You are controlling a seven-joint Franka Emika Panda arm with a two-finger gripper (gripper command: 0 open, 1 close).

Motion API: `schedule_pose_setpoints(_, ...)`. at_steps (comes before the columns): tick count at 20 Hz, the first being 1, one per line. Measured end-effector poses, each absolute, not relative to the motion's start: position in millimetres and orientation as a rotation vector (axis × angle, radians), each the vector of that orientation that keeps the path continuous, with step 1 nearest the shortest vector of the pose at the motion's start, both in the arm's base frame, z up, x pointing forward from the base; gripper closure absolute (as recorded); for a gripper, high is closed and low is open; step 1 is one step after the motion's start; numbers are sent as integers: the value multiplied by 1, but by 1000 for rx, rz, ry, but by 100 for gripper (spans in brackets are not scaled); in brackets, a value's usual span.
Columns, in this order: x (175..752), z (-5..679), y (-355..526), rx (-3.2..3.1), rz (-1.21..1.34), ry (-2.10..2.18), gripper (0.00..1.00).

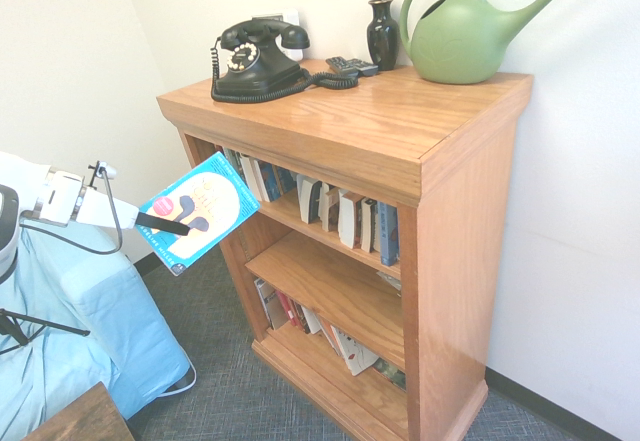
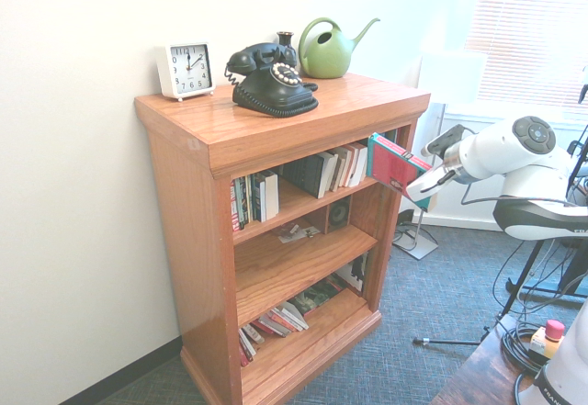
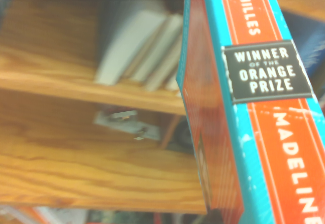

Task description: Organize the shelf

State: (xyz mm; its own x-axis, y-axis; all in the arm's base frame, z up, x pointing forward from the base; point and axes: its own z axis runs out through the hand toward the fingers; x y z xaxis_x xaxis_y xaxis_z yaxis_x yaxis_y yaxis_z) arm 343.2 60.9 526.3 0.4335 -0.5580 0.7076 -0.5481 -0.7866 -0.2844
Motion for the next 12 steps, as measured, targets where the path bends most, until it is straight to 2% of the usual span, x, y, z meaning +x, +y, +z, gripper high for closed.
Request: schedule_pose_setpoints(12, 414, 468, 98, -2667, -1167, 846, 100)
